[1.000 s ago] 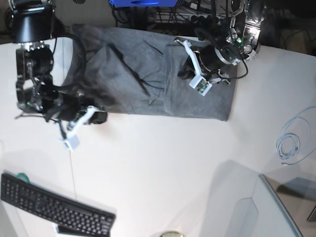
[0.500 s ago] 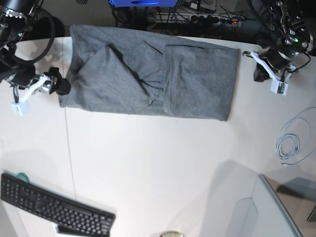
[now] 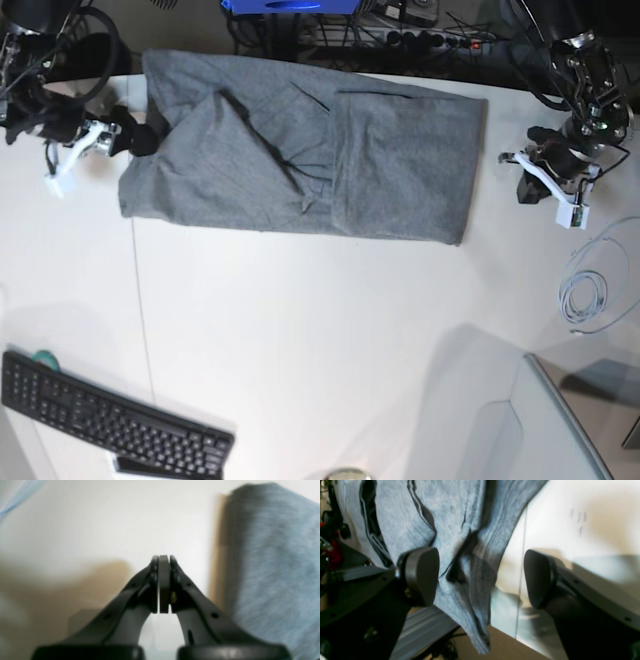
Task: Layout the t-shirt on the table in an organized manner, then fold the t-shirt properly
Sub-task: 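Move both grippers to the ends of the folded shirt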
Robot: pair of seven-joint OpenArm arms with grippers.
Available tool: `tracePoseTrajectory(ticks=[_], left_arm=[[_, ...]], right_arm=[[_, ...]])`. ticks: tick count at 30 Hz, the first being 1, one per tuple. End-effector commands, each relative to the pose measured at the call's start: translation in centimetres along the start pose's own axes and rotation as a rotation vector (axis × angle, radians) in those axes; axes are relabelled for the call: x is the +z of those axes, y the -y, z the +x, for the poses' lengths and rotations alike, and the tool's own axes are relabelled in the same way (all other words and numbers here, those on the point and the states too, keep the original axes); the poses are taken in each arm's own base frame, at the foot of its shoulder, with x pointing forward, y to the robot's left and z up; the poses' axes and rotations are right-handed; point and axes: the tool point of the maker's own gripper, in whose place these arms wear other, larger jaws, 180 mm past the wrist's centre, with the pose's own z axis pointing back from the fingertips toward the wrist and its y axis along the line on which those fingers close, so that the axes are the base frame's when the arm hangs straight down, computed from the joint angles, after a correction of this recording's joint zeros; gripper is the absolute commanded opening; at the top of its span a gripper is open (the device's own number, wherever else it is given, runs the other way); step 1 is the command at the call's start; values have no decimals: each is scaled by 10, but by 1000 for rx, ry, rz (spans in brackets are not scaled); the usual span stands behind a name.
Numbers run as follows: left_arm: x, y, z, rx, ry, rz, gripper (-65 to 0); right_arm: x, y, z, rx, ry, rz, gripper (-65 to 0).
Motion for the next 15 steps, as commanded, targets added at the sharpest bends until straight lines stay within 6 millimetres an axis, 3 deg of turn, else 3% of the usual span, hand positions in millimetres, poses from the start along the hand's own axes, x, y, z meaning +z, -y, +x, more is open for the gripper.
tracePoseTrajectory(ticks=[1, 8, 15], left_arm=[[0, 1, 13, -18, 50, -17, -650], [-19, 33, -7, -24, 26, -120, -650], [-23, 41, -8, -26, 28, -140, -650]], right_arm=[[-3, 2, -19, 20, -101, -26, -149], [-18, -21, -24, 53, -119, 18, -149], [-21, -25, -22, 52, -114, 28, -149]])
